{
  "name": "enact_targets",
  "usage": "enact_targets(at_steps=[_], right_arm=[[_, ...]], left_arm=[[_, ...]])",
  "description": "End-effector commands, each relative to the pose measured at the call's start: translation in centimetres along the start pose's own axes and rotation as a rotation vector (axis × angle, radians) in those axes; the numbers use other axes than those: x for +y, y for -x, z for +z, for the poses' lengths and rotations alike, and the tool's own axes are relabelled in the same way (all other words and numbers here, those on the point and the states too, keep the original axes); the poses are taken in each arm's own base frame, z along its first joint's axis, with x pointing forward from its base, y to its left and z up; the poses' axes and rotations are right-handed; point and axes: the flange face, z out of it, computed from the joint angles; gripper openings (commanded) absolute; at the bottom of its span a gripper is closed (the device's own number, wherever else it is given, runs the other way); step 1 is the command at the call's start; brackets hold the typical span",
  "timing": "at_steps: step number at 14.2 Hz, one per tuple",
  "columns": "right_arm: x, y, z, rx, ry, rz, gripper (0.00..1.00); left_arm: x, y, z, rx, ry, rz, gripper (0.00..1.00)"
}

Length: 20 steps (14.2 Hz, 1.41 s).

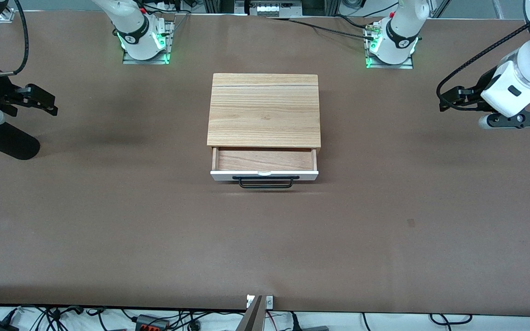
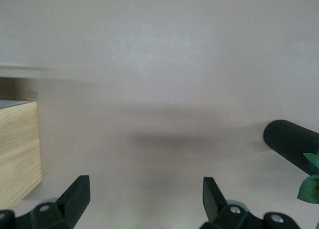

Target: Close drawer with both arms simultaneously

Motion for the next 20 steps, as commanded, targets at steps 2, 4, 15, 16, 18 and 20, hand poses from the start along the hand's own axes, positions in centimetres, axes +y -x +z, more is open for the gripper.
enact_targets(at_steps=[2, 4, 15, 16, 18, 20], right_arm=[[-0.3, 0.1, -0.6, -0.002, -0.008, 0.012, 1.0], [-0.5, 0.1, -0.5, -0.004, -0.008, 0.009, 1.0], [-0.5, 0.1, -0.6, -0.004, -0.007, -0.003, 1.0], [-0.7, 0.1, -0.7, -0.002, -0.006, -0.009, 1.0], [-1.1, 0.2, -0.5, -0.016, -0.008, -0.017, 1.0], [-1.2, 0.4, -0.4, -0.034, -0.014, -0.016, 1.0]], left_arm=[[-0.2, 0.1, -0.4, 0.005, 0.02, 0.007, 1.0], [-0.2, 0.1, -0.4, 0.003, 0.02, 0.007, 1.0], [0.7, -0.2, -0.2, -0.024, 0.074, 0.017, 1.0], [1.1, -0.1, -0.2, -0.024, 0.075, 0.023, 1.0], [1.7, -0.4, 0.4, -0.035, 0.075, 0.032, 1.0], [2.4, -1.6, 1.0, -0.038, 0.08, 0.04, 1.0]])
